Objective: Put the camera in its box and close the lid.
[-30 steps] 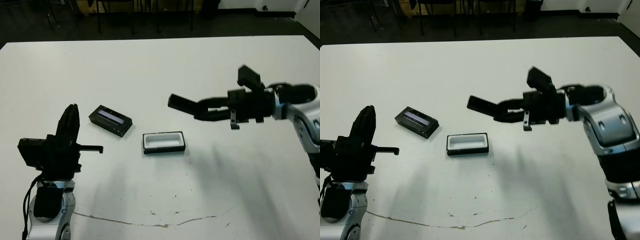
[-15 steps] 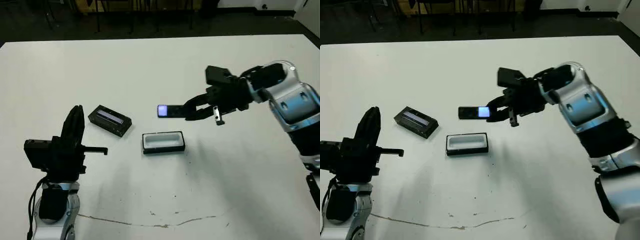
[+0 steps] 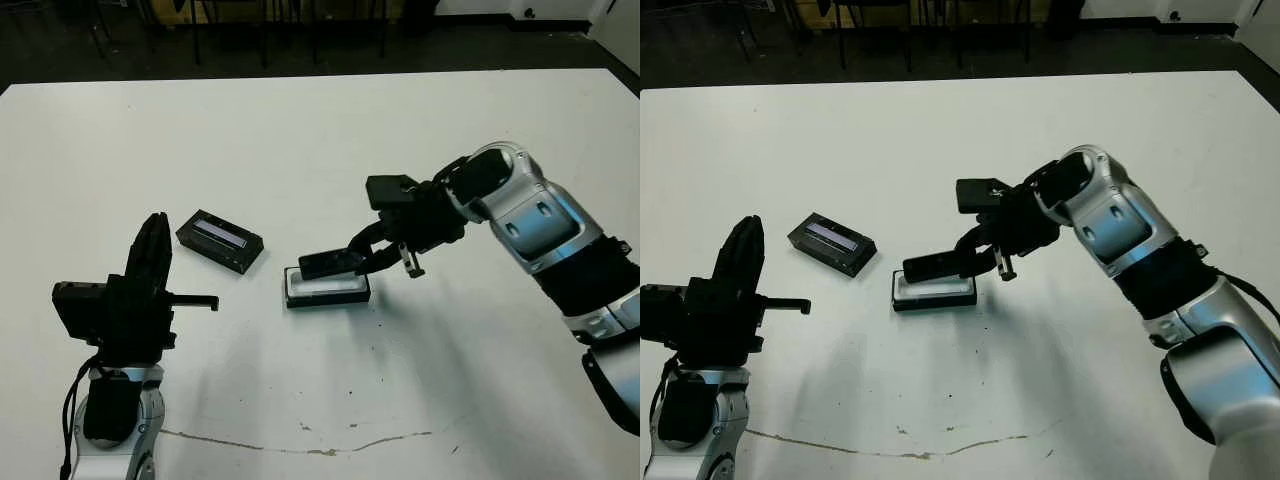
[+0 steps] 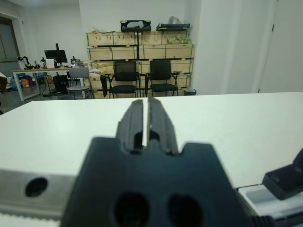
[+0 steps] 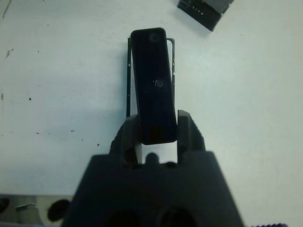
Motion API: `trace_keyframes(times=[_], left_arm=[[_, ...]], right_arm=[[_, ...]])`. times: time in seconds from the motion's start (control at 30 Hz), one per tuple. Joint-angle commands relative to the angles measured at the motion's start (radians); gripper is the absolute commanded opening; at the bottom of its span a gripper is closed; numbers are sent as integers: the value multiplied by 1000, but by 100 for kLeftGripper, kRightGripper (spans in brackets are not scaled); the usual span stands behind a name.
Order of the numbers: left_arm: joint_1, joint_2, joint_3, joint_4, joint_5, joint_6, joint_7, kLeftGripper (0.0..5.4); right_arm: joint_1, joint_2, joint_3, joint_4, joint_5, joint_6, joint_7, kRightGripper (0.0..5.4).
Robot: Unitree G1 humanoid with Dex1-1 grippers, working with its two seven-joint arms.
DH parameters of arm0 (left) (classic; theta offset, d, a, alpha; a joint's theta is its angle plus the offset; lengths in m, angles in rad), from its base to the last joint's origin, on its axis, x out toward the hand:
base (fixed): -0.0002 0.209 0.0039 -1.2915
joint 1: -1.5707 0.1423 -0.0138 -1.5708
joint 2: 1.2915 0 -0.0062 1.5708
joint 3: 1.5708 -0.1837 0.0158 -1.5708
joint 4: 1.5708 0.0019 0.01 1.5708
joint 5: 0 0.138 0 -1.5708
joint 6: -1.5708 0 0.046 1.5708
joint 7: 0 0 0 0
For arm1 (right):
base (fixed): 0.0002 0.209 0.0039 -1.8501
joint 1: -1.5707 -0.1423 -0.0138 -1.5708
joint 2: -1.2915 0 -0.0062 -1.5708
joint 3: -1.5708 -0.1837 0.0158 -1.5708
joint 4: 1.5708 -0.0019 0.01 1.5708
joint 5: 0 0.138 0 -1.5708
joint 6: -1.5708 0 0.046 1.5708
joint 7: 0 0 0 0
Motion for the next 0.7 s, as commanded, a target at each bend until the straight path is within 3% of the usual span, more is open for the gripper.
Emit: trace_keyframes(times=[0.03,0.7], left_arm=[[37,-1,-4,3,14,19,11,0],[43,-1,-15,10,7,11,15,0]], right_arm=[[23,0,13,-19,-25,-2,-16,52],[58,-11,24,-91,-86,101,-54,52]])
